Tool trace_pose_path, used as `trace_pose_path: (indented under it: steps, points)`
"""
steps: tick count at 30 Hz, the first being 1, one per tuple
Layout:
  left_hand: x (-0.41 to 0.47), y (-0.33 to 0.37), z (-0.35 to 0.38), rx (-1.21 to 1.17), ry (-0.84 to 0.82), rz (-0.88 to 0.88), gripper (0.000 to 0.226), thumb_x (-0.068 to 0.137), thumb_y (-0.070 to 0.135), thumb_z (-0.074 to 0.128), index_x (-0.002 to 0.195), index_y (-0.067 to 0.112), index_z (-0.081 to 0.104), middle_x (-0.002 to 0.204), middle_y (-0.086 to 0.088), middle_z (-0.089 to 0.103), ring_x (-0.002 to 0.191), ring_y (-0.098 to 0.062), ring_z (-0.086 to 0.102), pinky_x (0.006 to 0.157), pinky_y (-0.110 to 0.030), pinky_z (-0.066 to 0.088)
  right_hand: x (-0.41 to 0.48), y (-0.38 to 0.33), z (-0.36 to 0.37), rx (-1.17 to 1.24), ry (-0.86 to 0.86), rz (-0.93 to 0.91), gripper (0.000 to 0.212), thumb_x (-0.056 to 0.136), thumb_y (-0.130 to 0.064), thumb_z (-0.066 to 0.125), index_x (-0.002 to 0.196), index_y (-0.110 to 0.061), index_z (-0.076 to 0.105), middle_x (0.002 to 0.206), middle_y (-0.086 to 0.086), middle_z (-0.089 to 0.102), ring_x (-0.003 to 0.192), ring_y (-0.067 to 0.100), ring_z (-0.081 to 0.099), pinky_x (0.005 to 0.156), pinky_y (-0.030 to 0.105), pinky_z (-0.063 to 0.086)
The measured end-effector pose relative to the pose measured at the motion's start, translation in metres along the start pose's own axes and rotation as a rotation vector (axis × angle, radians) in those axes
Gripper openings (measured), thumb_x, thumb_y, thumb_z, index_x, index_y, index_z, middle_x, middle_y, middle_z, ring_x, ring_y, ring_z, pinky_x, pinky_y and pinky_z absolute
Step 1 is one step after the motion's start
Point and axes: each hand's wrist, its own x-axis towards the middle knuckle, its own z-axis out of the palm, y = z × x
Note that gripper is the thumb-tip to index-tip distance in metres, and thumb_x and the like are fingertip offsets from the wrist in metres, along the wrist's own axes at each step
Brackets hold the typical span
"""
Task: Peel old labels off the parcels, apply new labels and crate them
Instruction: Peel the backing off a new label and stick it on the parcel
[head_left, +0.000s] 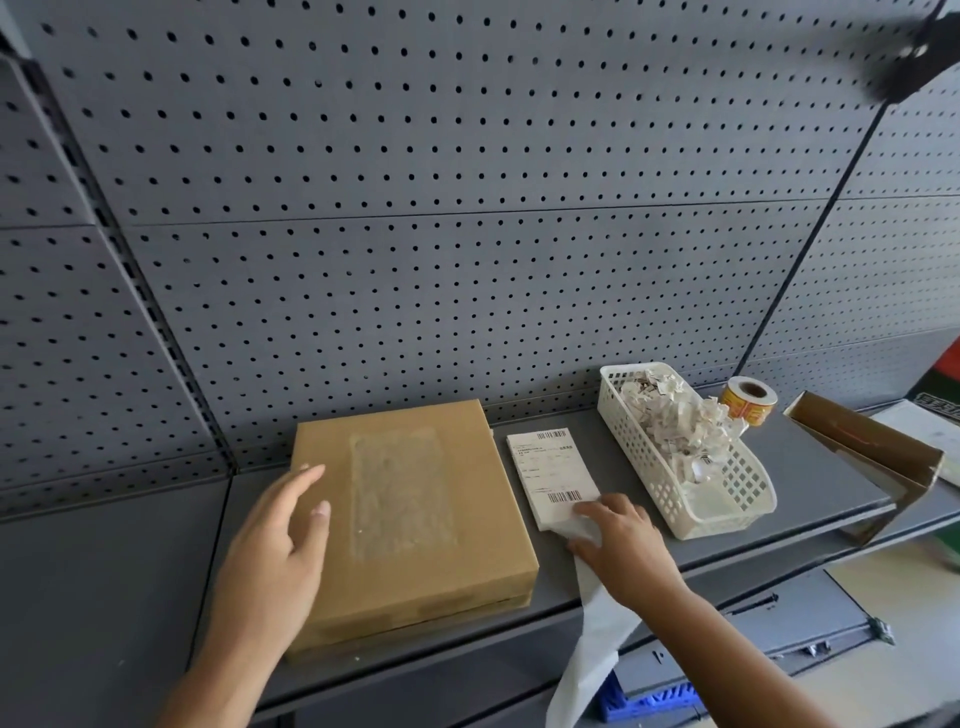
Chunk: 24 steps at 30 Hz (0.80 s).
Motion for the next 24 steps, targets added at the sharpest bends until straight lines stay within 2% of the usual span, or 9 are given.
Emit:
trace_pose_path:
  steps: [3, 5, 7, 8, 10, 13, 18, 21, 24]
  points:
    - [-0.003, 0.010, 0.003, 0.050, 0.006, 0.069, 0.038, 0.101, 0.032, 0.051, 0.139, 0.037, 0.054, 0.148, 0.026, 0.043, 0.135, 0.001, 0.040, 0.105, -0.030, 0.038, -0.002, -0.001, -0.005, 0.084, 0.103, 0.003, 0.040, 0.094, -0.051, 0.054, 0.131, -0.035, 0.058, 0.133, -0.007, 0.050, 0.116, 0.020, 0.052, 0.092, 0.032, 0.050]
    - [-0.006, 0.019, 0.008, 0.038, -0.011, 0.118, 0.036, 0.101, 0.033, 0.051, 0.136, 0.040, 0.055, 0.144, 0.031, 0.044, 0.130, 0.012, 0.038, 0.106, -0.029, 0.039, -0.003, -0.004, -0.014, 0.108, 0.179, -0.005, 0.039, 0.094, -0.053, 0.053, 0.129, -0.036, 0.060, 0.128, -0.010, 0.053, 0.113, 0.017, 0.054, 0.087, 0.032, 0.051]
    - [-0.009, 0.031, 0.017, 0.019, -0.048, 0.161, 0.031, 0.100, 0.037, 0.051, 0.129, 0.045, 0.056, 0.135, 0.037, 0.047, 0.117, 0.022, 0.043, 0.097, -0.023, 0.042, -0.005, -0.007, -0.027, 0.135, 0.238, -0.022, 0.039, 0.094, -0.055, 0.052, 0.127, -0.037, 0.061, 0.125, -0.013, 0.053, 0.113, 0.017, 0.053, 0.086, 0.032, 0.049]
    - [-0.010, 0.038, 0.024, 0.013, -0.078, 0.181, 0.028, 0.099, 0.040, 0.051, 0.126, 0.047, 0.057, 0.129, 0.039, 0.051, 0.110, 0.022, 0.048, 0.089, -0.019, 0.044, -0.006, -0.008, -0.035, 0.146, 0.270, -0.035, 0.038, 0.093, -0.056, 0.052, 0.125, -0.037, 0.062, 0.124, -0.014, 0.054, 0.113, 0.016, 0.052, 0.086, 0.031, 0.047]
    - [-0.011, 0.055, 0.040, -0.057, -0.161, 0.187, 0.024, 0.098, 0.043, 0.053, 0.121, 0.045, 0.061, 0.119, 0.035, 0.059, 0.105, 0.018, 0.056, 0.081, -0.010, 0.045, -0.009, -0.012, -0.049, 0.185, 0.331, -0.053, 0.036, 0.093, -0.055, 0.054, 0.122, -0.037, 0.064, 0.121, -0.015, 0.055, 0.112, 0.015, 0.052, 0.083, 0.028, 0.043]
    - [-0.006, 0.087, 0.068, -0.255, -0.278, 0.139, 0.019, 0.097, 0.040, 0.060, 0.113, 0.034, 0.069, 0.105, 0.026, 0.070, 0.099, 0.014, 0.060, 0.083, -0.005, 0.045, -0.017, -0.018, -0.065, 0.230, 0.414, -0.076, 0.035, 0.092, -0.055, 0.053, 0.120, -0.038, 0.065, 0.117, -0.018, 0.054, 0.113, 0.015, 0.050, 0.083, 0.027, 0.040]
    - [0.004, 0.126, 0.102, -0.527, -0.491, 0.016, 0.020, 0.092, 0.047, 0.065, 0.102, 0.032, 0.073, 0.099, 0.021, 0.074, 0.093, 0.003, 0.067, 0.087, -0.025, 0.056, -0.037, -0.026, -0.074, 0.242, 0.457, -0.097, 0.039, 0.090, -0.058, 0.052, 0.123, -0.040, 0.063, 0.117, -0.023, 0.049, 0.116, 0.008, 0.041, 0.086, 0.024, 0.033]
    - [0.004, 0.134, 0.115, -0.594, -0.481, -0.022, 0.021, 0.091, 0.041, 0.070, 0.102, 0.023, 0.075, 0.097, 0.009, 0.076, 0.095, -0.008, 0.069, 0.088, -0.033, 0.058, -0.045, -0.026, -0.073, 0.257, 0.471, -0.117, 0.042, 0.089, -0.061, 0.051, 0.123, -0.040, 0.064, 0.117, -0.022, 0.049, 0.114, 0.008, 0.041, 0.088, 0.025, 0.035]
    - [0.003, 0.134, 0.120, -0.661, -0.469, -0.057, 0.015, 0.093, 0.029, 0.072, 0.099, 0.016, 0.075, 0.092, 0.003, 0.076, 0.094, -0.013, 0.070, 0.085, -0.031, 0.059, -0.049, -0.025, -0.071, 0.233, 0.466, -0.127, 0.043, 0.089, -0.062, 0.051, 0.124, -0.040, 0.062, 0.118, -0.021, 0.047, 0.114, 0.007, 0.040, 0.087, 0.024, 0.035]
